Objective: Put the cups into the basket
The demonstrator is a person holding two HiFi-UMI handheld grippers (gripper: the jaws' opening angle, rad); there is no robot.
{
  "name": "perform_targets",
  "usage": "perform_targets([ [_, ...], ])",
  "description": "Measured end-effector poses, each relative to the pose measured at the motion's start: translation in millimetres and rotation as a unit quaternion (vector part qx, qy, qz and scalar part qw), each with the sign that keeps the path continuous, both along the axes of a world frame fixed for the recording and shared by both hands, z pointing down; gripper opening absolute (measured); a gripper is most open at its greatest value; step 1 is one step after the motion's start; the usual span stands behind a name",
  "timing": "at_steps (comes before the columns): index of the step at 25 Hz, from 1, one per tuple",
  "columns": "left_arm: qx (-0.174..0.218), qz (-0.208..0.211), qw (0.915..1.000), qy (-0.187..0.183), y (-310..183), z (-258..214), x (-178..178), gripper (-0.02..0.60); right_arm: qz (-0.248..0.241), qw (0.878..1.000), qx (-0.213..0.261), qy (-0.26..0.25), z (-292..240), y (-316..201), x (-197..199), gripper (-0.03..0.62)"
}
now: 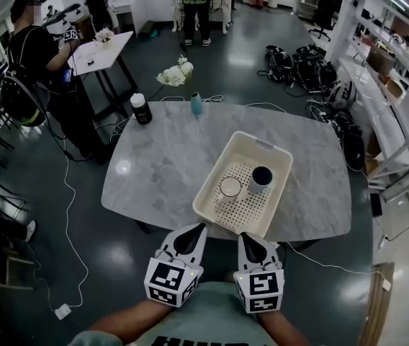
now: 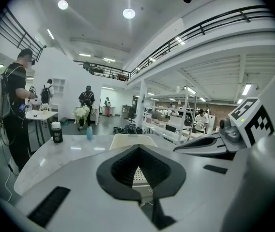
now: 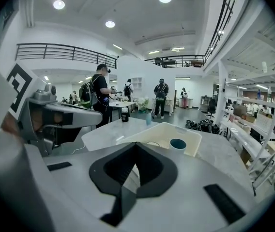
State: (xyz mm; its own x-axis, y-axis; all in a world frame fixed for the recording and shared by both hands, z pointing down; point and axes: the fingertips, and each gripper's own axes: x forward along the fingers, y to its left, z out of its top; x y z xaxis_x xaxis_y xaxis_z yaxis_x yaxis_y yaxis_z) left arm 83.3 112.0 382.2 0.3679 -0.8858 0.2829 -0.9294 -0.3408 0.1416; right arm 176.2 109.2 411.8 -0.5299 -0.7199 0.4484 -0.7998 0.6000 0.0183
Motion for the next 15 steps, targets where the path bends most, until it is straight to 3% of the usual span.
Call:
perform_targets([
  [15, -0.013, 0.009, 0.9999, 0.006, 0, 11, 5, 0.007, 0.009, 1.0, -0.012, 0.004, 11, 0, 2, 0.012],
])
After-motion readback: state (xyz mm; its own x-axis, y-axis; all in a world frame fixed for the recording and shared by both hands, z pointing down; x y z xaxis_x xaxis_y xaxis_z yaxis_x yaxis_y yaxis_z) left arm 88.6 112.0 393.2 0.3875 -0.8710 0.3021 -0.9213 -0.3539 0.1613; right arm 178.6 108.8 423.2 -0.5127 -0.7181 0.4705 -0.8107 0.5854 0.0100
